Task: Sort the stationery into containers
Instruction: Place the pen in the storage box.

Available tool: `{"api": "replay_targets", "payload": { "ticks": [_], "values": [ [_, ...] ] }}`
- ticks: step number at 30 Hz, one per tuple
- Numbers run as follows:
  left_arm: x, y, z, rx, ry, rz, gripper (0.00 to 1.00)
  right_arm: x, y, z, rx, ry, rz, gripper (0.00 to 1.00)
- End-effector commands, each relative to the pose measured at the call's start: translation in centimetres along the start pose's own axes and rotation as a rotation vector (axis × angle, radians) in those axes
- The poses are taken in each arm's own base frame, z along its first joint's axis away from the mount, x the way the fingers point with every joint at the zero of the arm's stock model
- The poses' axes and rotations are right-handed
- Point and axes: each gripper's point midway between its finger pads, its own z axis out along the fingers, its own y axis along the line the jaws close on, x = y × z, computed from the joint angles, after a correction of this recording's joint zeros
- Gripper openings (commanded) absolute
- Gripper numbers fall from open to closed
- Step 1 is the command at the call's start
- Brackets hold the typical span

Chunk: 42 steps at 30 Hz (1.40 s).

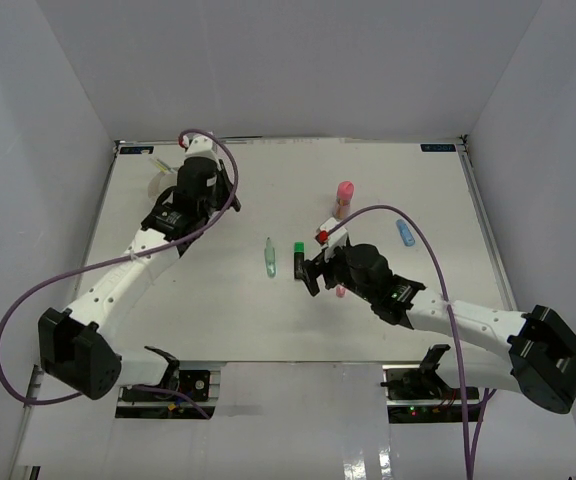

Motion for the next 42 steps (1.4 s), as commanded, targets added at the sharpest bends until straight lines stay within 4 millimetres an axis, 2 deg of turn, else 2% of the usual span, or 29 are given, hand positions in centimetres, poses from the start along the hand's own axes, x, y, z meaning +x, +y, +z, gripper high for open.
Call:
{"api": "replay_targets", "payload": {
  "ticks": [1, 2, 4, 5, 6, 7, 8, 10, 16, 30, 42],
  "values": [
    [-2.0, 5.7, 1.6, -0.18, -0.01, 0.119, 0.06, 0.4, -1.3, -0.1, 0.052, -0.002, -0.023, 0.9],
    [-3.0, 5.9, 2.0, -0.182, -0.03, 0.132, 0.07, 0.7, -1.3, -0.2, 0.047, 0.005, -0.023, 0.9],
    [-3.3, 7.6, 3.6, -0.215, -0.024, 0.184, 0.07, 0.8, -1.2, -0.2, 0.031, 0.001, -0.02, 0.9],
    [-4.1, 7.7, 4.2, -0.207, -0.049, 0.194, 0.07, 0.9, -1.0, -0.3, 0.02, -0.011, -0.016, 0.9],
    [-3.9, 8.4, 5.2, -0.214, -0.04, 0.207, 0.08, 0.9, -0.9, -0.3, 0.009, -0.019, -0.012, 0.9],
    [-4.3, 9.7, 5.7, -0.239, -0.044, 0.206, 0.08, 0.8, -0.8, -0.4, -0.002, -0.028, -0.008, 0.9],
    [-5.2, 10.1, 6.2, -0.242, -0.064, 0.212, 0.08, 0.6, -0.7, -0.5, -0.007, -0.044, -0.008, 0.9],
    [-5.3, 11.8, 7.5, -0.259, -0.055, 0.208, 0.08, 0.9, -0.7, -0.6, -0.013, -0.046, -0.007, 0.9],
    [-6.8, 13.4, 9.3, -0.251, -0.085, 0.217, 0.1, 0.9, -0.8, -0.7, -0.026, -0.058, -0.01, 0.9],
    [-5.3, 16.3, 12.8, -0.262, -0.055, 0.215, 0.2, 1.5, -0.4, -0.3, -0.063, -0.047, -0.007, 0.9],
    [-4.5, 17.4, 13.7, -0.272, -0.063, 0.208, 0.35, 1.8, -0.4, 0.0, -0.071, -0.033, 0.0, 0.9]
  ]
}}
